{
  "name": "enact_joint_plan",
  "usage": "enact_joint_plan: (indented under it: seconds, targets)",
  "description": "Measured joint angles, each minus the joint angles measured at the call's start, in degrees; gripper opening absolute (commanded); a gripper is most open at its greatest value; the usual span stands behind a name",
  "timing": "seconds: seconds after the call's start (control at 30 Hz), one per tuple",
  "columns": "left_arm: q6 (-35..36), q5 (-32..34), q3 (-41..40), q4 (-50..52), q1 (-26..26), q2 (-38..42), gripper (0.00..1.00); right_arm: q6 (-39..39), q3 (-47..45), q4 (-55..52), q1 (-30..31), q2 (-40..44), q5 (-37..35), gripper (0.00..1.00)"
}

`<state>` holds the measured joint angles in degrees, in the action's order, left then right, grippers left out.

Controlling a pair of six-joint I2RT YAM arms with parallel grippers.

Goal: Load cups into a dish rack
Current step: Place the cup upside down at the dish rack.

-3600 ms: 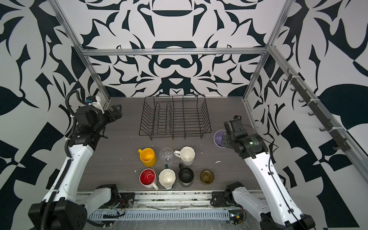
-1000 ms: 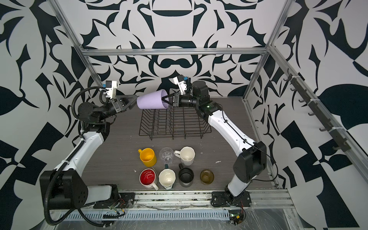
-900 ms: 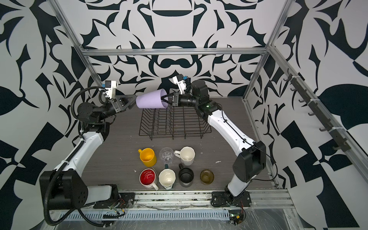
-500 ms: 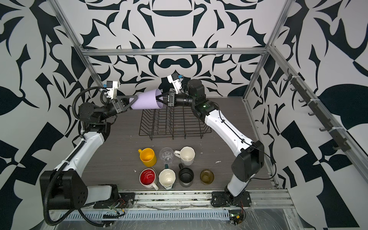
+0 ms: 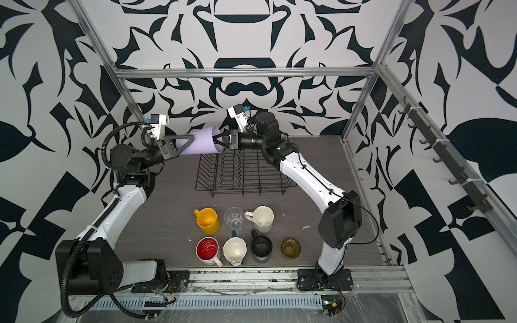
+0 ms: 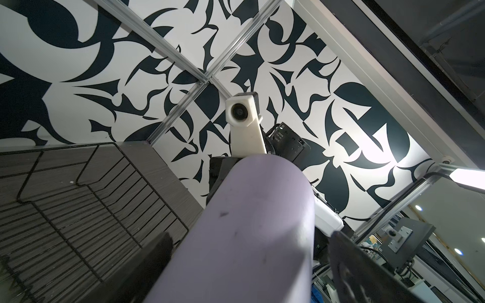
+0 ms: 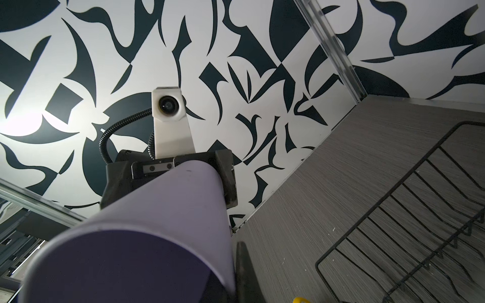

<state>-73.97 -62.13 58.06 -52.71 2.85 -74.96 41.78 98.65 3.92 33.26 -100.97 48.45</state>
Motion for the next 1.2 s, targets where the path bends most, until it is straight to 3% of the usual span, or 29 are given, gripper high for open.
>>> enact_joint_plan:
  seconds: [0.37, 0.67, 0.77, 0.93, 1.13, 1.2]
  targets:
    - [-3.2, -1.4, 0.0, -4.0, 0.2, -0.1, 0.86, 1.3, 1.2, 1.6, 0.2, -0.8, 1.7, 0.0]
    - [-14.5, -2.1, 0.0, -18.8, 0.2, -4.4, 0.53, 2.2, 1.8, 2.7, 0.2, -0.9, 3.3, 0.0]
    - [-17.0, -2.2, 0.1, -21.9, 0.1, -5.8, 0.38, 2.5, 1.8, 2.7, 0.1, -1.2, 3.3, 0.0]
    - [-18.7, -2.2, 0.1, -23.7, 0.1, -6.1, 0.21, 2.9, 1.8, 2.8, 0.1, -1.2, 3.4, 0.0]
    - [-19.5, -2.3, 0.1, -23.9, 0.0, -6.1, 0.0, 2.7, 1.8, 2.7, 0.1, -1.2, 3.0, 0.19]
    - [-19.7, -2.6, 0.2, -24.0, 0.1, -6.1, 0.0, 2.4, 1.8, 2.3, 0.1, -1.2, 2.4, 0.28]
